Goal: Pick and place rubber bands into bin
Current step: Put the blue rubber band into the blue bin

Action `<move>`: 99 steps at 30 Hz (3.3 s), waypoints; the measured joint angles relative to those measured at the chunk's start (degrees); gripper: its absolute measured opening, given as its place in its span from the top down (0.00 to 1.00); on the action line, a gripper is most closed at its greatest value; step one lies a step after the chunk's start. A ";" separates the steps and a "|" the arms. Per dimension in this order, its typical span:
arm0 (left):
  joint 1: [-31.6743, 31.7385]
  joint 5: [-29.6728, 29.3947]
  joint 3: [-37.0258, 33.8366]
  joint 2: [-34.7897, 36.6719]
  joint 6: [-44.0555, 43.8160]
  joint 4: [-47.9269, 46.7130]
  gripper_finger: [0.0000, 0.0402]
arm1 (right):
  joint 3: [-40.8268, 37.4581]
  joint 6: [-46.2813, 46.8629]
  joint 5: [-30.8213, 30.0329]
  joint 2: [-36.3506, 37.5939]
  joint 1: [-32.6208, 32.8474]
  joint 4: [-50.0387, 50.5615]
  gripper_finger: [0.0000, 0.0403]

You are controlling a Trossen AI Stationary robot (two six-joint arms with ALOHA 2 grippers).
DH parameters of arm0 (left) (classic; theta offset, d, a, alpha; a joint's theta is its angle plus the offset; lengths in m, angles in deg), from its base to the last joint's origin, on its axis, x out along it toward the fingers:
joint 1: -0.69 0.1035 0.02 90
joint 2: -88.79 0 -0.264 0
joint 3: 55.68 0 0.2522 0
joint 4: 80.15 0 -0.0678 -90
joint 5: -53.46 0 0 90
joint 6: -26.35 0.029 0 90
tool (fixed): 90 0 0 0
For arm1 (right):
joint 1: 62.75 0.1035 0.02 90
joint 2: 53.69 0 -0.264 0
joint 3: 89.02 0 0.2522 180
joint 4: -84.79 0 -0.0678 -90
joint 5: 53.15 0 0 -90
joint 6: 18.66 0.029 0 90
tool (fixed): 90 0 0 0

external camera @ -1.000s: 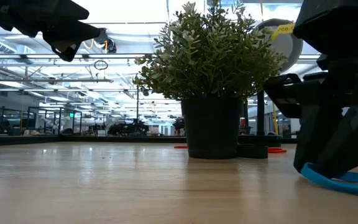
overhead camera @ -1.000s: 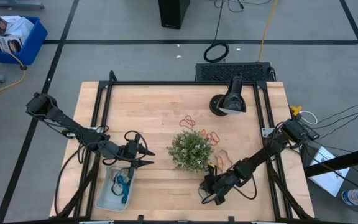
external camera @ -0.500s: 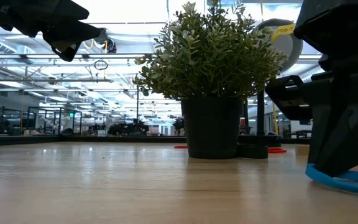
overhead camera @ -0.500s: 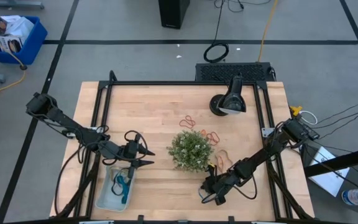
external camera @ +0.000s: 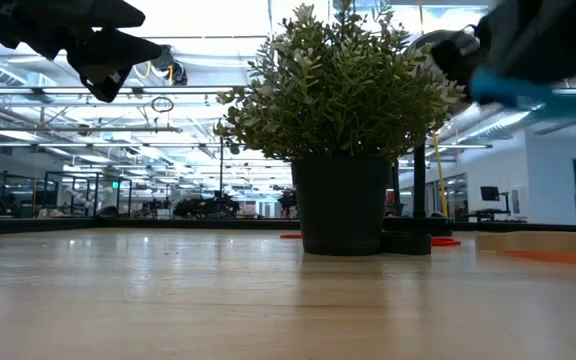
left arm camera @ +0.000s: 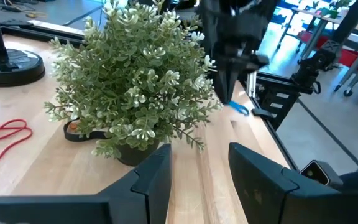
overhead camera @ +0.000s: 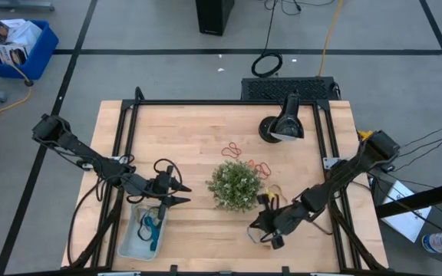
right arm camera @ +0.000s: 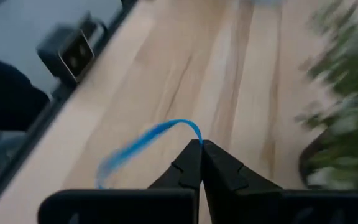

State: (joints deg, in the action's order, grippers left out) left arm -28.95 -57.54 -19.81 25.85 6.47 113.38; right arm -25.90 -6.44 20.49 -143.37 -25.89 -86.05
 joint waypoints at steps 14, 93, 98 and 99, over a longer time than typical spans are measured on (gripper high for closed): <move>-0.01 0.00 0.00 -0.02 -3.15 0.02 0.59 | 0.09 -13.01 -5.19 19.35 0.00 2.74 1.00; 24.43 21.09 44.11 -26.53 -2.49 -13.66 0.80 | 0.11 -38.39 -10.58 20.39 -23.28 -14.25 1.00; 24.66 21.07 44.11 -26.53 -0.77 -13.75 0.97 | 0.11 -38.39 -10.58 20.41 -23.26 -14.14 1.00; 24.73 21.07 44.11 -26.53 -0.78 -13.74 0.98 | 0.11 -38.29 -10.58 20.41 -23.26 -14.14 1.00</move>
State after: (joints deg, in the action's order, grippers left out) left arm -4.23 -36.47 24.30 -0.68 5.69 99.63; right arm -25.79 -44.73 9.91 -122.96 -49.15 -100.19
